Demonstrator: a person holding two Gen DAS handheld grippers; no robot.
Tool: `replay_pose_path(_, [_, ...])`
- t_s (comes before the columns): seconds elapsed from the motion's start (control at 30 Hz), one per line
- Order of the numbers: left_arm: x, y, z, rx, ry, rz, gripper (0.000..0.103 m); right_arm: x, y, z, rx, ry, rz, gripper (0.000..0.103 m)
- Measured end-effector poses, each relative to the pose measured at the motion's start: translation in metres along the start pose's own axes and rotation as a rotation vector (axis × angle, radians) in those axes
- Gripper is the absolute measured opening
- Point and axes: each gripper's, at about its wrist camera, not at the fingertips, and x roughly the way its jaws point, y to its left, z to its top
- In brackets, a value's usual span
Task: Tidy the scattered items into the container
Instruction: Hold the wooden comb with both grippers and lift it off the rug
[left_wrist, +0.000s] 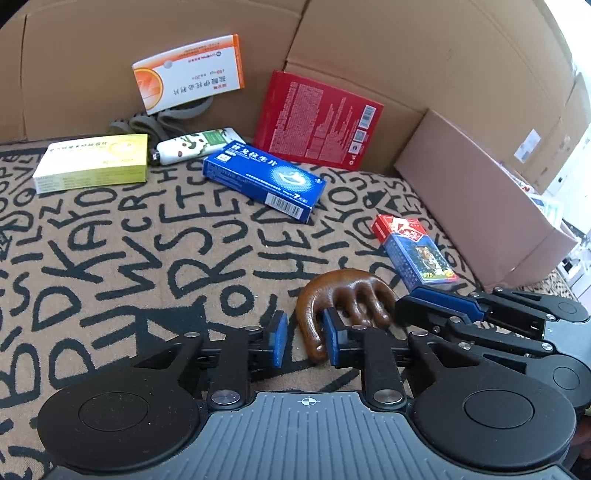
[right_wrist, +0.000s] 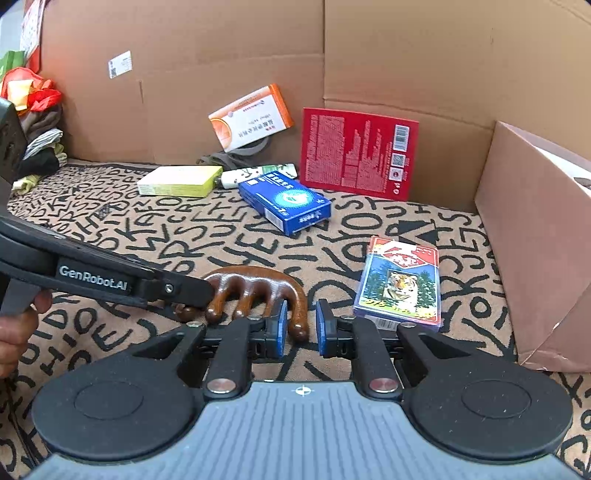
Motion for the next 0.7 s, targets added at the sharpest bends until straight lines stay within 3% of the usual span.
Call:
replay_pose_path(0.3, [0.001, -0.006, -0.001, 0.043, -0.002, 0.032, 0.037, 0.013, 0.001, -0.003, 0.014, 0.029, 0.006, 0.019])
replay_pose_path(0.4, [0.001, -0.013, -0.002, 0.088, -0.007, 0.049, 0.025, 0.015, 0.004, -0.005, -0.007, 0.021, -0.006, 0.019])
replay_pose_path(0.53, [0.002, -0.029, -0.006, 0.171, -0.017, 0.110, 0.024, 0.014, 0.007, -0.006, -0.033, 0.016, -0.009, 0.016])
replay_pose_path(0.57, [0.001, -0.029, -0.006, 0.168, -0.015, 0.111, 0.024, 0.014, 0.006, -0.006, -0.030, 0.019, -0.007, 0.016])
replay_pose_path(0.63, [-0.001, -0.027, -0.006, 0.147, -0.005, 0.103, 0.010, 0.011, 0.006, -0.006, -0.028, 0.024, -0.003, 0.016])
replay_pose_path(0.7, [-0.003, -0.026, -0.006, 0.136, 0.004, 0.092, 0.010, 0.008, 0.005, -0.007, -0.015, 0.026, 0.006, 0.016])
